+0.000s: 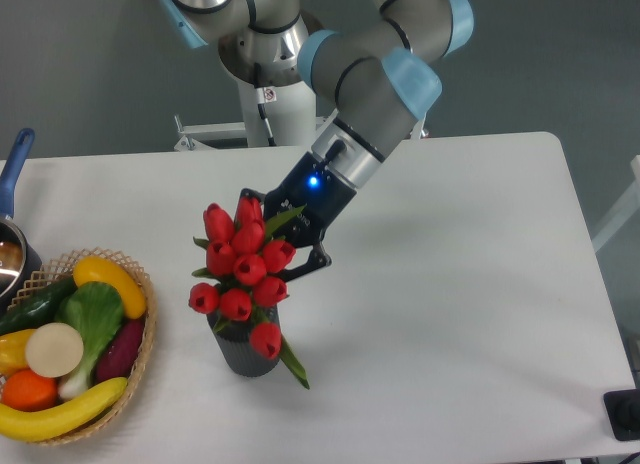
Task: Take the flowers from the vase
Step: 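Lift the gripped tulip bunch up out of the grey vase, then raise the tulip bunch higher, away from the vase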
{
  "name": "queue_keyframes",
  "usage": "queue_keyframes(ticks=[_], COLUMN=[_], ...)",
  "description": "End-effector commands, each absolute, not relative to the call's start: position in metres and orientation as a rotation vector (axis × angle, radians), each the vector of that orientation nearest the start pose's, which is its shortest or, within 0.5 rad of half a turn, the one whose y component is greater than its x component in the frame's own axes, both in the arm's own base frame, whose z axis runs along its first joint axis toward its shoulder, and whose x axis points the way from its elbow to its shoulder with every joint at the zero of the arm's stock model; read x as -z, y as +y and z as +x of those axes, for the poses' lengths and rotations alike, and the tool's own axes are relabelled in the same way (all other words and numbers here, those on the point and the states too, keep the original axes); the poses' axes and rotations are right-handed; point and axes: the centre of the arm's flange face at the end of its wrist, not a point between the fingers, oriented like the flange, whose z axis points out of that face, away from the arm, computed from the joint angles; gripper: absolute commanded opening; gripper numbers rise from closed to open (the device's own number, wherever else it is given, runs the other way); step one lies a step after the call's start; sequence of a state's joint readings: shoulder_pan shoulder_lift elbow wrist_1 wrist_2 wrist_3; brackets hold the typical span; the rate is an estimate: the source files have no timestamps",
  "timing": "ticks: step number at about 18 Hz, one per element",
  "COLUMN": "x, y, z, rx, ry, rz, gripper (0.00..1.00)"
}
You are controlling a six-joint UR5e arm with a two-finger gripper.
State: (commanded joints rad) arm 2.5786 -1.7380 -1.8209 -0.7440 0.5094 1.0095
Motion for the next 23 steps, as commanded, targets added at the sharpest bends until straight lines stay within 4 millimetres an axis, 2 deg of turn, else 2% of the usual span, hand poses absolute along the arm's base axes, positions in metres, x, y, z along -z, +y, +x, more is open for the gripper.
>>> queue_keyframes(ticks=[5, 10, 16, 23], x=[-0.453, -0.480, -0.490, -0.504], y=[0.463, 0.462, 0.456, 0.455], z=[-0.366, -0.378, -0.386, -0.393], rx=[0.298, 0.284, 0.314, 0.296], ry=[0.153, 0.115, 0.026, 0.020], rz=[-1.963, -1.948, -1.948, -1.940], gripper=[0.36, 0.36, 0.37, 0.36])
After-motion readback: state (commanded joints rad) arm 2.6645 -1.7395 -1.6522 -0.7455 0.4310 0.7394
